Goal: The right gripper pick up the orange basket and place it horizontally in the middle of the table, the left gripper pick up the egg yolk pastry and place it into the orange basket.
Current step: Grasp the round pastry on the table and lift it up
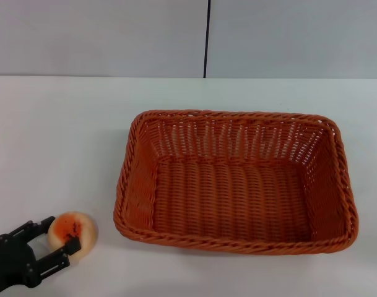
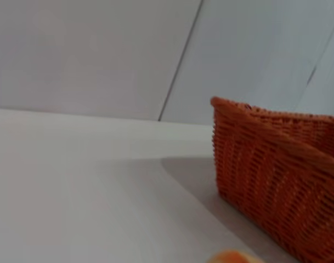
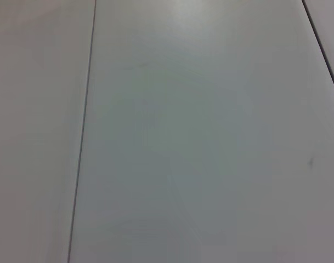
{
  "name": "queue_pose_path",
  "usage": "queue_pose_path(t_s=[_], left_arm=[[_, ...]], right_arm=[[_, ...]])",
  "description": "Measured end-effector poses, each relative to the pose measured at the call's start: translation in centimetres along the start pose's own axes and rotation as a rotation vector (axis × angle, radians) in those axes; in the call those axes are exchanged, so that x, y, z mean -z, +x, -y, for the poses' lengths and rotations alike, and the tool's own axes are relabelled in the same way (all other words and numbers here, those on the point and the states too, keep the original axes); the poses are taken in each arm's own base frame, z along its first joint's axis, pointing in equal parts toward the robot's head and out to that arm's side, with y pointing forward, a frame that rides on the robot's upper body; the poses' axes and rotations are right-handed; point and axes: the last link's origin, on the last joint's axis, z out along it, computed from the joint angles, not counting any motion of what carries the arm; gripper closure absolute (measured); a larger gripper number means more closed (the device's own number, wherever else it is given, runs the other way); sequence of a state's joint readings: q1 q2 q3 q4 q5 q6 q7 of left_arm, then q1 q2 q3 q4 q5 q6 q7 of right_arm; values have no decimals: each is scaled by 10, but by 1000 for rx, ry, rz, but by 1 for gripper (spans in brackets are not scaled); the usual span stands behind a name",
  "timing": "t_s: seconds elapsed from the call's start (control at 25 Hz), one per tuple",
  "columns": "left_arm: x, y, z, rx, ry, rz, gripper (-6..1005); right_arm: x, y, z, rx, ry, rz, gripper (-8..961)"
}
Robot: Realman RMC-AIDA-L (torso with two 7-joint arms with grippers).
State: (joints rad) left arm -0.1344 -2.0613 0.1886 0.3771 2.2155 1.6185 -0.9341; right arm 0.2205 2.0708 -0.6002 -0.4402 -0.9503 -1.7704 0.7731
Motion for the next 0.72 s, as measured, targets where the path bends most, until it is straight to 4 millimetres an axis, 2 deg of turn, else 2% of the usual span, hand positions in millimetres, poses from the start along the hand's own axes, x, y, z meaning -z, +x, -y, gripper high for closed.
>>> queue_pose_path(t_s=[0.16, 0.36, 0.56, 0.72], left_arm=[[-4, 0, 1, -1, -17, 25, 176], [-4, 4, 0, -2, -33, 12, 422], [1, 7, 1, -10, -17, -23, 607], [4, 10, 4, -6, 5, -49, 651]], right_arm=[[-2, 0, 0, -1, -2, 3, 558], [-4, 0, 0, -2, -5, 5, 554], [-2, 3, -1, -13, 3, 2, 551], [-2, 3, -1, -17, 6, 1, 547]])
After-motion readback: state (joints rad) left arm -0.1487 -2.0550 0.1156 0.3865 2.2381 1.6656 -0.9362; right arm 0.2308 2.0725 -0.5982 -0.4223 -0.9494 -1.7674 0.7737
